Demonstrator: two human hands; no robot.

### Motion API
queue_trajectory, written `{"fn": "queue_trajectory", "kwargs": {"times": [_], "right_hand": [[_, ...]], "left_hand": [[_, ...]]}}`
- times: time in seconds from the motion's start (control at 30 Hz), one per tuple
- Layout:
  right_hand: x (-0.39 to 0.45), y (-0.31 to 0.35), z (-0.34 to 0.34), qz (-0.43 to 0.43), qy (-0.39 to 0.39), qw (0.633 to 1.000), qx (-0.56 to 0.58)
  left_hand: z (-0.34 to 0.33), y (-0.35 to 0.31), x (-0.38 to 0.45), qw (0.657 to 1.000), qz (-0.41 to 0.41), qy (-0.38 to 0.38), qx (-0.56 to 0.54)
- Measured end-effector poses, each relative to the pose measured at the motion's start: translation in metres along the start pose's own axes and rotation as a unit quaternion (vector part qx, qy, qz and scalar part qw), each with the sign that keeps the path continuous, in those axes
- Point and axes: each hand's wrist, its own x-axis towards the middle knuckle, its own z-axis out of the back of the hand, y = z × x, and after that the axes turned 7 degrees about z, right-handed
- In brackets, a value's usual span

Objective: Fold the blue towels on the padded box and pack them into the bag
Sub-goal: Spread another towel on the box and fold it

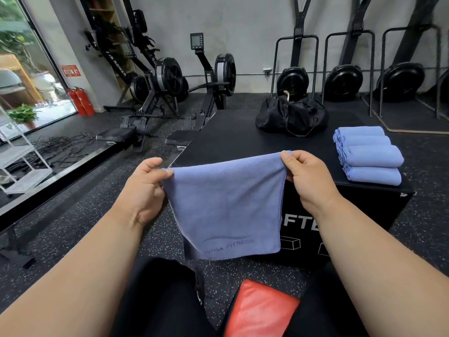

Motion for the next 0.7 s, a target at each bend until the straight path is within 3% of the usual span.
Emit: {"fn": "queue_trajectory", "kwargs": {"times": [0.3, 0.57, 0.7], "right_hand": [[0.003, 0.002, 0.001, 0.023, 0.026, 0.999, 0.015], [0.004, -0.001, 0.001, 0.032, -0.001, 0.999, 0.009], [0.006, -0.003, 0.003, 0.023, -0.028, 0.999, 0.027]], "left_hand": [[-0.006, 0.0, 0.01, 0.998, -0.026, -0.058, -0.026], [-0.003, 0.003, 0.015, 0.97, -0.155, -0.087, 0.166], [-0.007, 0.007, 0.013, 0.963, -0.187, -0.072, 0.182]]}}
